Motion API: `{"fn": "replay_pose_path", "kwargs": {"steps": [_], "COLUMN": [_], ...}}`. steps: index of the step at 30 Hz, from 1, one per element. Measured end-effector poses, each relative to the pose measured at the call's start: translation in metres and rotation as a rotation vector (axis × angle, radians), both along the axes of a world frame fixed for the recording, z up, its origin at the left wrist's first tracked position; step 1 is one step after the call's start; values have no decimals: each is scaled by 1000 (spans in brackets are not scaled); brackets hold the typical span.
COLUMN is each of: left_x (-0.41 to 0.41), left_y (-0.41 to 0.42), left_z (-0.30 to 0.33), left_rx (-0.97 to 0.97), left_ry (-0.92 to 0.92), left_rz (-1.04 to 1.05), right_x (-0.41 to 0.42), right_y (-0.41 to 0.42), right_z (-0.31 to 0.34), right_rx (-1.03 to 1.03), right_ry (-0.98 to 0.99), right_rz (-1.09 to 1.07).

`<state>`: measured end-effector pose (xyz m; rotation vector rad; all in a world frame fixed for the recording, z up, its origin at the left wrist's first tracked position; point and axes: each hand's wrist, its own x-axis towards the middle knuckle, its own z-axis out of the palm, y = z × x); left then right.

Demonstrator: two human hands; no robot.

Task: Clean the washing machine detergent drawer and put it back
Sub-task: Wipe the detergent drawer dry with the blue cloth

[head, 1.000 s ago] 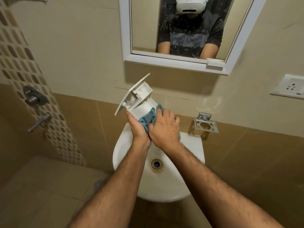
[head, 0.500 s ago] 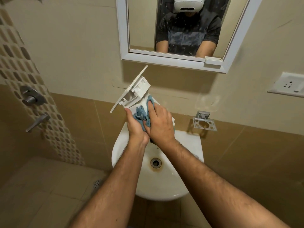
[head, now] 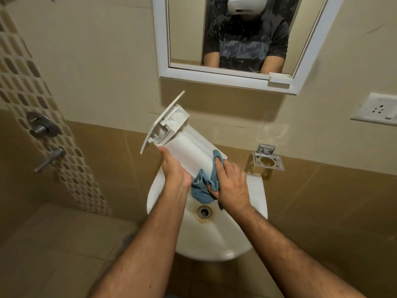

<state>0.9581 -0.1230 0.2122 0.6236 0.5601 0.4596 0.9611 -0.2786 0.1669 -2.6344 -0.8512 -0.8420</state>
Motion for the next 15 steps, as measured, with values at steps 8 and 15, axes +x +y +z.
{"fn": "replay_pose_path", "kwargs": {"steps": [8,15], "left_x": [0,-3], "left_y": [5,1], "left_z": [4,-5], "left_rx": [-40,-55], "left_ry": [90,195], "left_rz": [23,-35], "right_x": [8,23], "right_y": [-24,-2], "right_z": [5,73], "right_rx": [247,1049], "right_ry": [178,375], "right_rz": [138,9]}}
